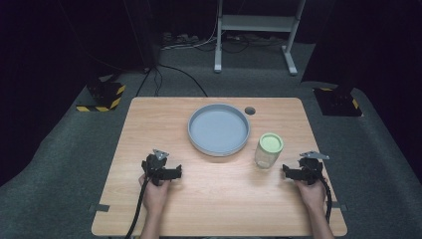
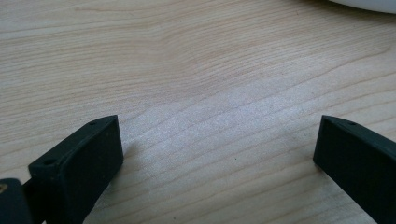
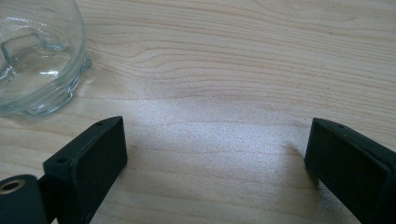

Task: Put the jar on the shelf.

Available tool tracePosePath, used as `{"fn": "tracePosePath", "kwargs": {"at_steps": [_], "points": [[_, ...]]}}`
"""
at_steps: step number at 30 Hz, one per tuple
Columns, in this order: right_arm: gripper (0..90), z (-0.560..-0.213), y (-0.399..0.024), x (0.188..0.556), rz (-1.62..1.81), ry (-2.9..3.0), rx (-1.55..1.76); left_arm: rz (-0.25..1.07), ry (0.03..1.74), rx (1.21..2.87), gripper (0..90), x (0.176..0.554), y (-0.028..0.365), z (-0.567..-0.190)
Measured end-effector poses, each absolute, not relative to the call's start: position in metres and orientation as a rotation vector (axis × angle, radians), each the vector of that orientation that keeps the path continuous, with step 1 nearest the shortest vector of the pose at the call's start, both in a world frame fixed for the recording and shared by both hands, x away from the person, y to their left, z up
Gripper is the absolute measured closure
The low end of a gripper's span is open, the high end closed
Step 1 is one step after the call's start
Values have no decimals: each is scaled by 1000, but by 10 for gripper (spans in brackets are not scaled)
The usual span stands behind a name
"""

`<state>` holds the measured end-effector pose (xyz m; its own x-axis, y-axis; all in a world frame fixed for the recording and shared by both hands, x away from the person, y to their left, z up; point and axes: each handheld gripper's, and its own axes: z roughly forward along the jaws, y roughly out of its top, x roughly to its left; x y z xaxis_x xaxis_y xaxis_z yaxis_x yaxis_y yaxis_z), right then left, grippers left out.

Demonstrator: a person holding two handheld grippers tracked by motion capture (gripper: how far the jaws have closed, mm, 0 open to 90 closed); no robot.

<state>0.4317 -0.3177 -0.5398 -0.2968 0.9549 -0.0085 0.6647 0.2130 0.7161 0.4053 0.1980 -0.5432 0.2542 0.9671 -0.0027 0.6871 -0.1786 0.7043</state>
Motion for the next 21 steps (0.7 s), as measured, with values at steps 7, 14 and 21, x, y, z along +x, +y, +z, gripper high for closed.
{"fn": "tracePosePath", "kwargs": {"at_steps": [7,14,21], "points": [[53,-540,-318,432,853,2040,1497,614,1498,1941,15,405,198,-543],[29,-540,-318,432,842,2027,1512,614,1498,1940,15,405,198,-543],[15,-540,-319,431,843,2045,1508,613,1497,1941,15,406,198,-543]]}}
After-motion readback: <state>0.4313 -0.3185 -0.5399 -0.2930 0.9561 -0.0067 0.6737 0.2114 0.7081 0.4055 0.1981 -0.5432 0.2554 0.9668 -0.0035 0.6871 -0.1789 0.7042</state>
